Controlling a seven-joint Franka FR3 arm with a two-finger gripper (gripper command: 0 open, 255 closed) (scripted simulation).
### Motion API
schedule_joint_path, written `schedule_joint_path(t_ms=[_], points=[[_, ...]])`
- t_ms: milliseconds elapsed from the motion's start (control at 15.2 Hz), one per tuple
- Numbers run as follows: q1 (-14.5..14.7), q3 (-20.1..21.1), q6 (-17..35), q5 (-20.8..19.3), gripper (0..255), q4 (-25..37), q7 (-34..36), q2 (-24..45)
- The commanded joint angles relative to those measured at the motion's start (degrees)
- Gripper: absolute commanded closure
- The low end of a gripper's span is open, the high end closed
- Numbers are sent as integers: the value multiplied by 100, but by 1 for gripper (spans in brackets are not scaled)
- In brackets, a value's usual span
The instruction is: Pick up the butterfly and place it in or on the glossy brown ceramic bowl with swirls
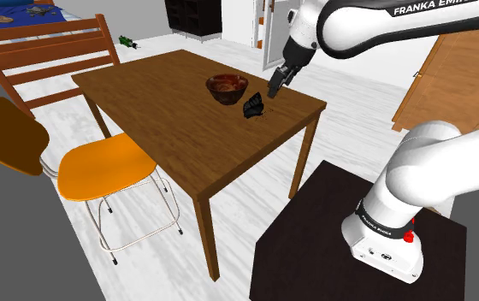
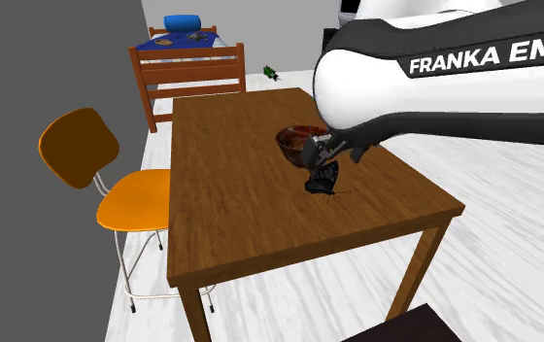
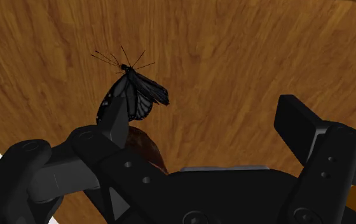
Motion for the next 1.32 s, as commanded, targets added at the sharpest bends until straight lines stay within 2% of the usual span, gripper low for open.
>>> schedule_joint_path(t_ms=[0,264,462,594,660,726,792,990,1254], points=[[-130,100,762,-179,0,-292,81,239],[-576,378,2280,-655,0,-723,360,906],[-1248,826,3473,-1208,0,-859,769,1607],[-2075,1438,4266,-1762,0,-842,1227,2118],[-2706,1937,4656,-2123,0,-795,1546,2359],[-3561,2645,5043,-2536,0,-720,1931,2562],[-4186,3189,5270,-2748,0,-667,2148,2644],[-5221,4122,5546,-2956,0,-517,2367,2854],[-6901,5696,5899,-3105,0,-307,2576,2999]])
